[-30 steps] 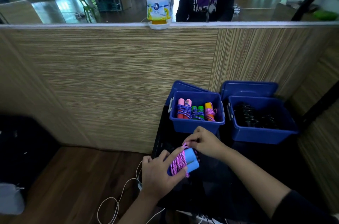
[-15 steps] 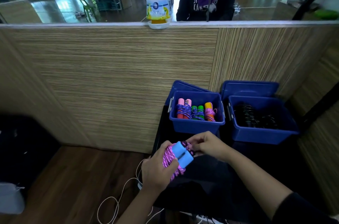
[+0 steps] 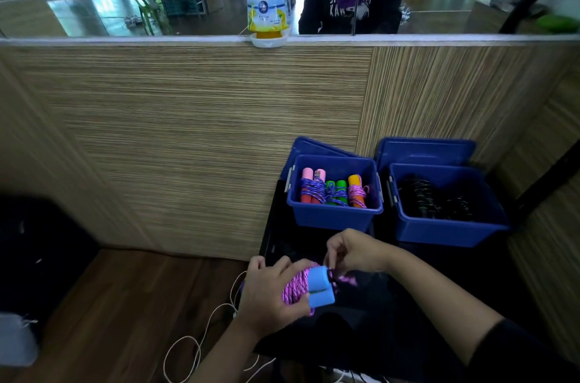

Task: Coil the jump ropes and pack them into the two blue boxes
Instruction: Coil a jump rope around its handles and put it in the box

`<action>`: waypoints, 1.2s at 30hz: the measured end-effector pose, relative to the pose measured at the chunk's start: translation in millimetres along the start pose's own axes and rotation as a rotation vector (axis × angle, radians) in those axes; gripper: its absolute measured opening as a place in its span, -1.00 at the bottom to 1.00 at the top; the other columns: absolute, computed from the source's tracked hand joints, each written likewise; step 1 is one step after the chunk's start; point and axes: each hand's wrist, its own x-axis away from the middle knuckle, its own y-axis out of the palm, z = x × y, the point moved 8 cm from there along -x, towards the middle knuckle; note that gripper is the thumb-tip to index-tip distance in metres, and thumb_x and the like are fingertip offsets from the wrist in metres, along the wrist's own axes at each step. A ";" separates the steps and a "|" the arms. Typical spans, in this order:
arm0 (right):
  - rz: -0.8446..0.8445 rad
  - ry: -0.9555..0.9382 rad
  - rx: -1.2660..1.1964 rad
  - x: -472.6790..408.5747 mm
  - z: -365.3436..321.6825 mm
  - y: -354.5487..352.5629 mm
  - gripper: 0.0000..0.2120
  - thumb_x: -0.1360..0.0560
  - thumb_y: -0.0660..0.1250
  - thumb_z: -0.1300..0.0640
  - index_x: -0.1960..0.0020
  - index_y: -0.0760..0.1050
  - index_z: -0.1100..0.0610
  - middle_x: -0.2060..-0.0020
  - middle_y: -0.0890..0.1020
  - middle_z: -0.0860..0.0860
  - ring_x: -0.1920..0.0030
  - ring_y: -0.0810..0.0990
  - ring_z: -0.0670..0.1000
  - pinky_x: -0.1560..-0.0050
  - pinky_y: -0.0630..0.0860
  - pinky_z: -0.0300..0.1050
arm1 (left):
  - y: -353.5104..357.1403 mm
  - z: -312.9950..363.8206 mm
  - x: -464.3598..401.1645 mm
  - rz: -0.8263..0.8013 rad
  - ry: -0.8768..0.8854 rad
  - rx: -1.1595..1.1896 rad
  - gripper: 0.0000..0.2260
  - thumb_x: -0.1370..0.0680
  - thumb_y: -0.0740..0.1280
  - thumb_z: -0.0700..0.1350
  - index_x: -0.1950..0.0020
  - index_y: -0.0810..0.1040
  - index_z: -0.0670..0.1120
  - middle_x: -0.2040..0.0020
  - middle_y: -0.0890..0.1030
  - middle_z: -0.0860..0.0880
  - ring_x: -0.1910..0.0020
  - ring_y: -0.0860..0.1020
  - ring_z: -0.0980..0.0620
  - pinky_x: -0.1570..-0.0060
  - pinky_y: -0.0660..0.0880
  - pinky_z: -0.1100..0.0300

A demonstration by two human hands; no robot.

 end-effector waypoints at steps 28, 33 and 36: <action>0.589 -0.024 -0.418 -5.1 18.5 -18.4 -0.78 -0.37 0.43 0.38 0.23 0.67 0.06 0.12 0.71 0.01 0.06 0.68 -0.01 0.01 0.59 -0.11 | 26.5 -34.9 2.9 -0.027 -0.386 0.354 -0.36 -0.47 0.02 0.43 -0.43 0.34 0.12 -0.16 0.49 0.19 -0.11 0.46 0.30 -0.11 0.39 0.33; 0.665 0.030 -0.484 -6.1 27.7 -11.4 -0.82 -0.41 0.39 0.33 0.24 0.67 0.09 0.18 0.71 0.03 0.07 0.67 0.08 -0.02 0.61 0.03 | 33.5 -40.4 2.5 -0.045 -0.438 0.415 -0.51 -0.56 0.11 0.26 -0.44 0.34 0.10 -0.22 0.48 0.17 -0.19 0.44 0.26 -0.13 0.31 0.45; 0.658 0.052 -0.582 -7.8 28.9 -7.6 -0.91 -0.42 0.41 0.22 0.25 0.67 0.15 0.19 0.70 0.13 0.05 0.66 0.19 -0.07 0.59 0.15 | 36.4 -44.0 0.9 -0.042 -0.462 0.419 -0.54 -0.56 0.11 0.23 -0.41 0.36 0.09 -0.22 0.50 0.14 -0.19 0.46 0.22 -0.21 0.37 0.29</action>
